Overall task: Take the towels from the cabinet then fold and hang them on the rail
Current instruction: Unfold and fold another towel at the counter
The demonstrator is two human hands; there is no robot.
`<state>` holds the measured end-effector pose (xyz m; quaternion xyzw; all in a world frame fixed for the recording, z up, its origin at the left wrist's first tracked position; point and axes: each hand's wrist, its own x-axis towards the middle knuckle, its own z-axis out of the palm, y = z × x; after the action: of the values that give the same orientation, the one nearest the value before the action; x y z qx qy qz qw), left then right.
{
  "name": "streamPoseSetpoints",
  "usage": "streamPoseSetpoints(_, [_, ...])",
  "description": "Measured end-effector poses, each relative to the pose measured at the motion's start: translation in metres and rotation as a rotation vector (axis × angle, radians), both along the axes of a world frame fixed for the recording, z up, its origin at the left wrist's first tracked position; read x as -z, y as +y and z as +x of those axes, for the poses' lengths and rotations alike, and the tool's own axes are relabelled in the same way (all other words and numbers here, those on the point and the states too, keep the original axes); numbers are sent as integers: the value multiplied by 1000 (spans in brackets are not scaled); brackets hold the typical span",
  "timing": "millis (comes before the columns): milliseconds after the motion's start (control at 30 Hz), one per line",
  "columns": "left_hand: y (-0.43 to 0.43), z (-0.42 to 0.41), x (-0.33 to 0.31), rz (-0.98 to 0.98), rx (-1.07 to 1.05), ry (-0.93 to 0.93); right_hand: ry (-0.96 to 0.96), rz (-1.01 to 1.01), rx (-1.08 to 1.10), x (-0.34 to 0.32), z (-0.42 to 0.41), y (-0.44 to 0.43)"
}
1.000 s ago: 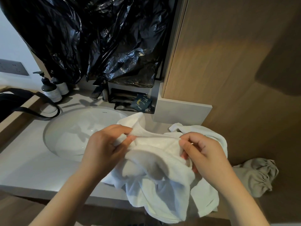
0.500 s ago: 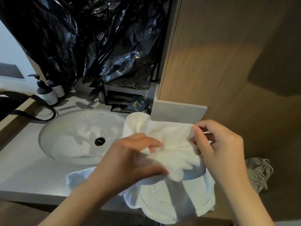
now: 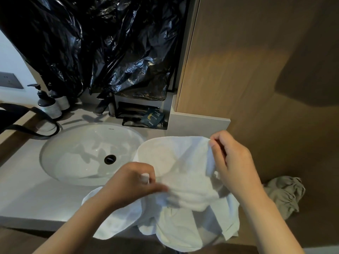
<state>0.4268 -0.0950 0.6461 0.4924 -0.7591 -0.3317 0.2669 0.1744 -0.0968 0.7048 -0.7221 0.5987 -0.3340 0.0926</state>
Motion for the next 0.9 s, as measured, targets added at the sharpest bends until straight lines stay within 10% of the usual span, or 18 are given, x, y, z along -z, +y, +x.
streamPoseSetpoints(200, [-4, -39, -39, -366, -268, 168, 35, -128, -187, -3, 11, 3])
streamPoseSetpoints(400, [-16, -48, -43, -139, -80, 180, -38, -190, -270, -18, 7, 1])
streamPoseSetpoints(667, [-33, -14, -54, -292, -374, 255, -10, 353, -223, -18, -23, -2])
streamPoseSetpoints(900, [-44, -9, -60, -478, -459, -69, -74, -101, -18, -33, -36, -11])
